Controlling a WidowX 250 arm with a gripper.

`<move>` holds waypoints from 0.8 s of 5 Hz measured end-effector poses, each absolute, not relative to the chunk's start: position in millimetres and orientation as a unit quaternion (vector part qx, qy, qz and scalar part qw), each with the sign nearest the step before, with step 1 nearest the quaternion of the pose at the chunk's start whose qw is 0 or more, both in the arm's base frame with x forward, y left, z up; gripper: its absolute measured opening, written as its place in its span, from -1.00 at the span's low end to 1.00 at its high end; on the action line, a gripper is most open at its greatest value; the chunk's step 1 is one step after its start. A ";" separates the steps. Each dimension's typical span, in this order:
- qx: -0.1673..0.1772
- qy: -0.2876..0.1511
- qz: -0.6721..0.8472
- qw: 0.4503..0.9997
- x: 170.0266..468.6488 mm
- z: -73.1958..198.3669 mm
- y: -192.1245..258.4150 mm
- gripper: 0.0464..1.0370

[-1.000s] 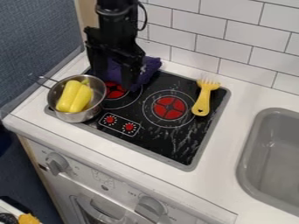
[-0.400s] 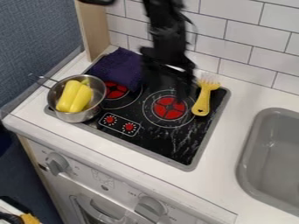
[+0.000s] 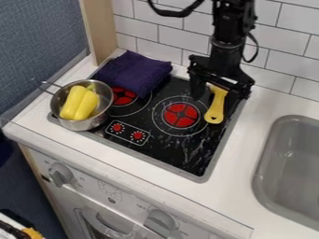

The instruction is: Move the yellow brush below the right burner

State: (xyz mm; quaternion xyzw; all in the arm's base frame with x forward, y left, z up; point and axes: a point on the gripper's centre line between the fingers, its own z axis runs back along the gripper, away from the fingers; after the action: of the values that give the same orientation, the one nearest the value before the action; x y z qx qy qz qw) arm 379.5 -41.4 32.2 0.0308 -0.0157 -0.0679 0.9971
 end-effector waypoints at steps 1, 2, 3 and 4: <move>0.031 -0.017 -0.038 0.999 390.4 31.2 -42.7 0.92; 0.025 -0.019 -0.012 0.999 396.2 31.9 -37.4 0.93; 0.014 -0.011 0.023 1.000 398.6 20.2 -27.2 0.92; 0.005 0.002 0.033 0.999 399.2 11.7 -27.9 0.84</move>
State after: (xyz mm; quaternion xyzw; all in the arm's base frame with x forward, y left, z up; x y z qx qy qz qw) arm 399.2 -27.9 11.7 0.0049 0.0018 0.0327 0.9995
